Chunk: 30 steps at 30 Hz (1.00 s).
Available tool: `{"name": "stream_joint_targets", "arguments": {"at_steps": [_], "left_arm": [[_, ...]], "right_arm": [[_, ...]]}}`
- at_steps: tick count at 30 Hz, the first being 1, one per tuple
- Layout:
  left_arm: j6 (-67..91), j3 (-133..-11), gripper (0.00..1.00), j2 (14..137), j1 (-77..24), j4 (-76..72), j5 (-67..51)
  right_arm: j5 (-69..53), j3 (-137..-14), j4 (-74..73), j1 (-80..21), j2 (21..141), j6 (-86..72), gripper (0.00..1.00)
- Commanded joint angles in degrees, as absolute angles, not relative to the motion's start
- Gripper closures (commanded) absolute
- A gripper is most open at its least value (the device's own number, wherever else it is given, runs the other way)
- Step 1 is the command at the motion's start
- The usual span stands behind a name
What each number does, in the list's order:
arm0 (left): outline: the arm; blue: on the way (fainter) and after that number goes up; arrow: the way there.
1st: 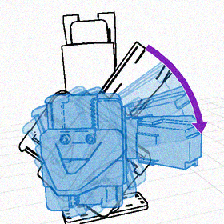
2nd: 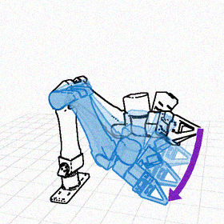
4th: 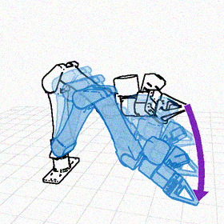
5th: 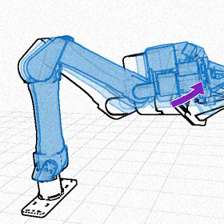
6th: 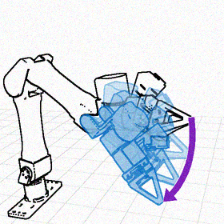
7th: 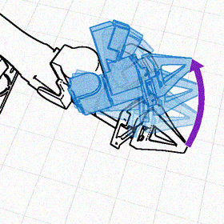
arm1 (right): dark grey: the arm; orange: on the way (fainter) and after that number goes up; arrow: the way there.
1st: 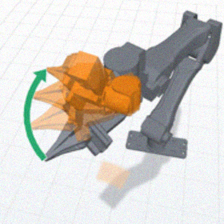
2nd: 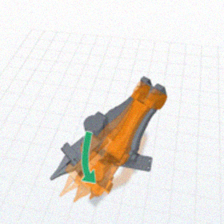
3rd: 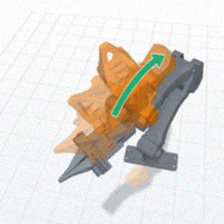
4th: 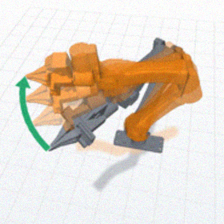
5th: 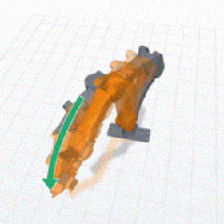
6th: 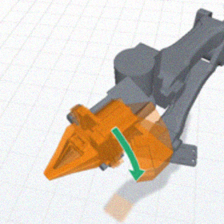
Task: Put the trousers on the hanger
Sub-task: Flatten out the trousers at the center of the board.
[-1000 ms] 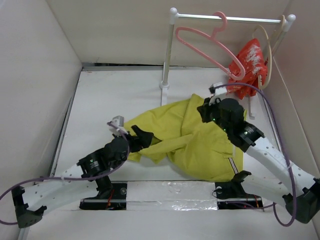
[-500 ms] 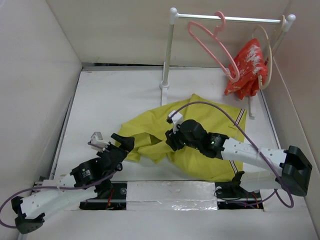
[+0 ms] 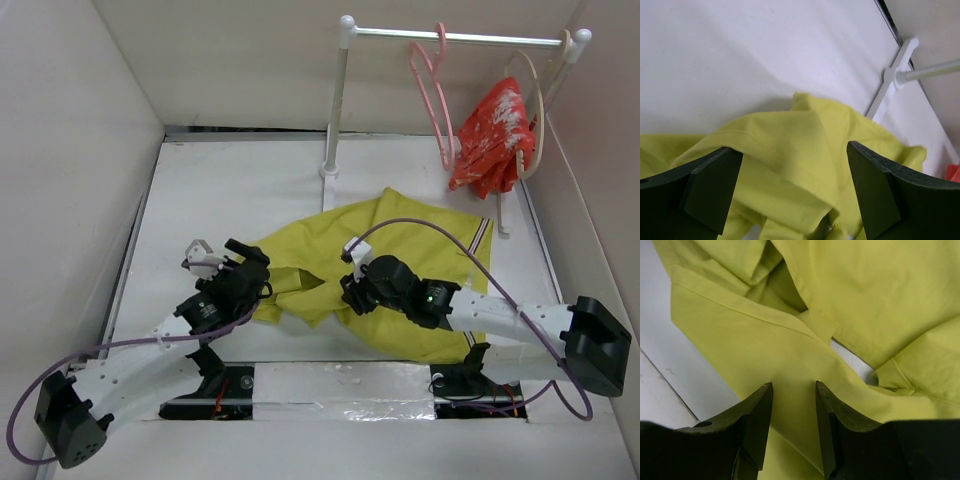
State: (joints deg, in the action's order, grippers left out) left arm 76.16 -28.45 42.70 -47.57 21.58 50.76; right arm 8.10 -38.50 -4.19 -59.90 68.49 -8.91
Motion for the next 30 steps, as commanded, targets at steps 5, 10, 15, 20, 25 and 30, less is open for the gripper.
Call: {"name": "stream_joint_targets", "arguments": {"at_steps": [5, 10, 15, 20, 25, 30], "left_arm": [[64.9, -24.6, 0.27, 45.7, -33.8, 3.5, 39.3], [56.7, -24.9, 0.79, 45.2, -28.4, -4.5, 34.5], [41.7, -48.2, 1.00, 55.5, -26.3, -2.3, 33.0], [25.3, -78.4, 1.00, 68.6, -26.3, 5.7, 31.1], [19.2, -86.7, 1.00, 75.3, -26.3, 11.9, 37.7], [20.6, -66.4, 1.00, 69.8, -19.0, 0.4, 41.2]], "right_arm": [[11.2, -35.4, 0.7, -60.5, 65.5, -10.5, 0.54], [13.9, -32.2, 0.3, -60.5, 63.7, -14.1, 0.52], [11.3, -28.7, 1.8, -60.5, 64.8, -17.4, 0.53], [9.9, -27.1, 3.7, -60.5, 68.5, -19.5, 0.54], [9.3, -26.5, 4.7, -61.0, 69.2, -20.5, 0.54], [8.6, -25.6, 6.1, -61.0, 68.9, -20.3, 0.54]]}}
